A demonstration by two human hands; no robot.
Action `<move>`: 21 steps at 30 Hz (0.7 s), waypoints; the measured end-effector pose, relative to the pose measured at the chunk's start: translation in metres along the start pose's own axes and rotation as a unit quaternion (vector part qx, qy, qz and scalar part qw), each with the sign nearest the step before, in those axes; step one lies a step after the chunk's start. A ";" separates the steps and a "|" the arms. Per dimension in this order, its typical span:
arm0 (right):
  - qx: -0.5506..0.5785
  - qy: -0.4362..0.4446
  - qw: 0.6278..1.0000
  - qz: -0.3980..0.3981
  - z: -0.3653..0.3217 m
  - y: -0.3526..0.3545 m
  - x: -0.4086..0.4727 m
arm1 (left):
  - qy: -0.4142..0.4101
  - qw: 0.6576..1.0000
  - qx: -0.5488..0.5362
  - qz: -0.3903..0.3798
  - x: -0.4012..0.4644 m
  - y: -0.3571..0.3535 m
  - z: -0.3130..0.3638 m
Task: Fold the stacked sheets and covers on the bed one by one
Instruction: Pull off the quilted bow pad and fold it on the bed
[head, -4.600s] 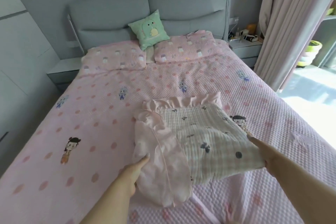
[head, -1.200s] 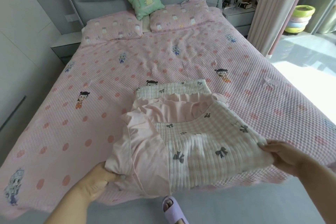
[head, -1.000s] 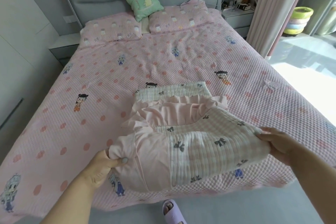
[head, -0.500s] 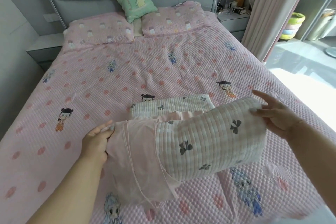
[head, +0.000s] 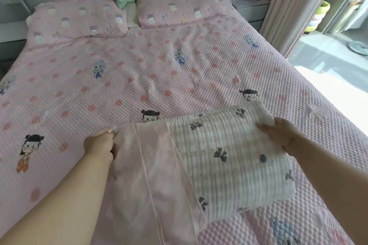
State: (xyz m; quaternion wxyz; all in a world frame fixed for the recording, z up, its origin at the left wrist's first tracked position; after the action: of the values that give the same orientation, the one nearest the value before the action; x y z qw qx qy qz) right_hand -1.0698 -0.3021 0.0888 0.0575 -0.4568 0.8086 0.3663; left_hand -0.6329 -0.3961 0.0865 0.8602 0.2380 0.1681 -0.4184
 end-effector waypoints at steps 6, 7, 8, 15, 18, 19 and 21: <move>-0.056 0.030 0.996 0.064 -0.024 -0.059 0.105 | -0.018 0.993 0.112 -0.012 0.054 -0.060 0.012; -0.083 0.033 0.994 0.065 -0.028 -0.068 0.117 | -0.028 0.986 0.163 -0.035 0.057 -0.068 0.014; -0.117 0.039 0.990 0.064 -0.031 -0.077 0.127 | -0.041 0.974 0.216 -0.050 0.062 -0.077 0.014; -0.415 0.264 0.871 -0.009 -0.029 -0.108 0.076 | -0.342 0.756 0.553 -0.073 0.015 -0.102 -0.015; -0.470 0.246 0.841 -0.106 -0.023 -0.137 0.080 | -0.371 0.662 0.638 -0.132 0.000 -0.121 -0.061; -0.477 0.239 0.838 -0.115 -0.019 -0.145 0.086 | -0.359 0.657 0.649 -0.134 0.006 -0.123 -0.075; -0.494 0.242 0.828 -0.112 -0.004 -0.157 0.095 | -0.342 0.669 0.649 -0.122 0.023 -0.121 -0.098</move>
State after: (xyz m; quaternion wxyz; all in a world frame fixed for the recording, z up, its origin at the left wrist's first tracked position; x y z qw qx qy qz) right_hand -1.0004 -0.4201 -0.0335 -0.3324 -0.5859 0.4509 0.5856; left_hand -0.7250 -0.4220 -0.0391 0.4276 0.5535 -0.4244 -0.5751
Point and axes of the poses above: each hand's wrist, its own x-axis towards the middle knuckle, its own y-axis out of the back of the hand, z = x × y, the point moved 1 cm from there along x, towards the middle knuckle, and after that the axes turned 6 degrees about z, right-handed, at the moved point
